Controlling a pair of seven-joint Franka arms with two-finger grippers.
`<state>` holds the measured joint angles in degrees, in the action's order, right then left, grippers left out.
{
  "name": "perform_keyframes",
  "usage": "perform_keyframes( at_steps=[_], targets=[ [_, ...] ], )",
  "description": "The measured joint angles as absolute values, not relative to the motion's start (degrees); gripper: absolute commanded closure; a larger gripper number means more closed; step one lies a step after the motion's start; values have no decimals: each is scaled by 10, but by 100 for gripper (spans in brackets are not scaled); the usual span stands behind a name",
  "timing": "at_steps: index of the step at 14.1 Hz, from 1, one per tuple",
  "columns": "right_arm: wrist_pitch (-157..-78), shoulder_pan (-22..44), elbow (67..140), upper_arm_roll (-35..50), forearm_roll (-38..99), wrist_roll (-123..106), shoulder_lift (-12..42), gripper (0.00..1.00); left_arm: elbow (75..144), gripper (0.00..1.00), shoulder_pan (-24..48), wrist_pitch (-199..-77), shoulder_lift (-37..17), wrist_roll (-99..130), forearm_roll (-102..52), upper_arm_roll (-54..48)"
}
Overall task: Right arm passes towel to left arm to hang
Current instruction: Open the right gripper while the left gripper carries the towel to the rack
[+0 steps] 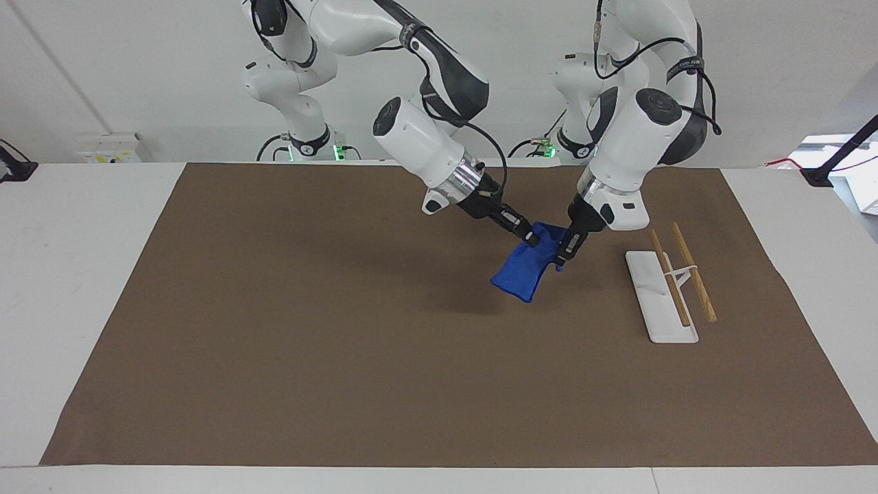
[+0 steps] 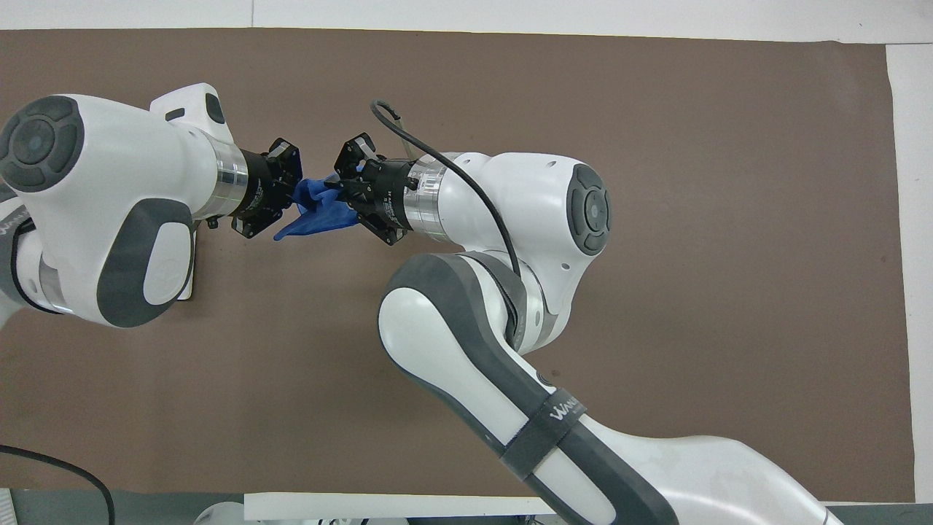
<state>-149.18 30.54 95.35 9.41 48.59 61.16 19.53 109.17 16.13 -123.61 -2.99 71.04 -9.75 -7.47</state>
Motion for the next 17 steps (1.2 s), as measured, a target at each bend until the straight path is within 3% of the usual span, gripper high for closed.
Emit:
perform_keyframes(
  at_steps=[4, 8, 13, 17],
  targets=[
    [-1485, 300, 954, 88, 410, 532, 197, 0, 990, 100, 142, -1167, -31, 710, -61, -60],
    [-1403, 234, 955, 85, 247, 407, 201, 0, 969, 100, 69, -1148, -17, 655, -36, -55],
    [-1256, 97, 942, 82, 142, 183, 179, 0, 1042, 100, -48, -1196, -2, 509, -36, -52],
    [-1130, 43, 927, 82, 51, 123, 130, 0, 1117, 100, -133, -1287, 8, 470, -36, -51]
  ],
)
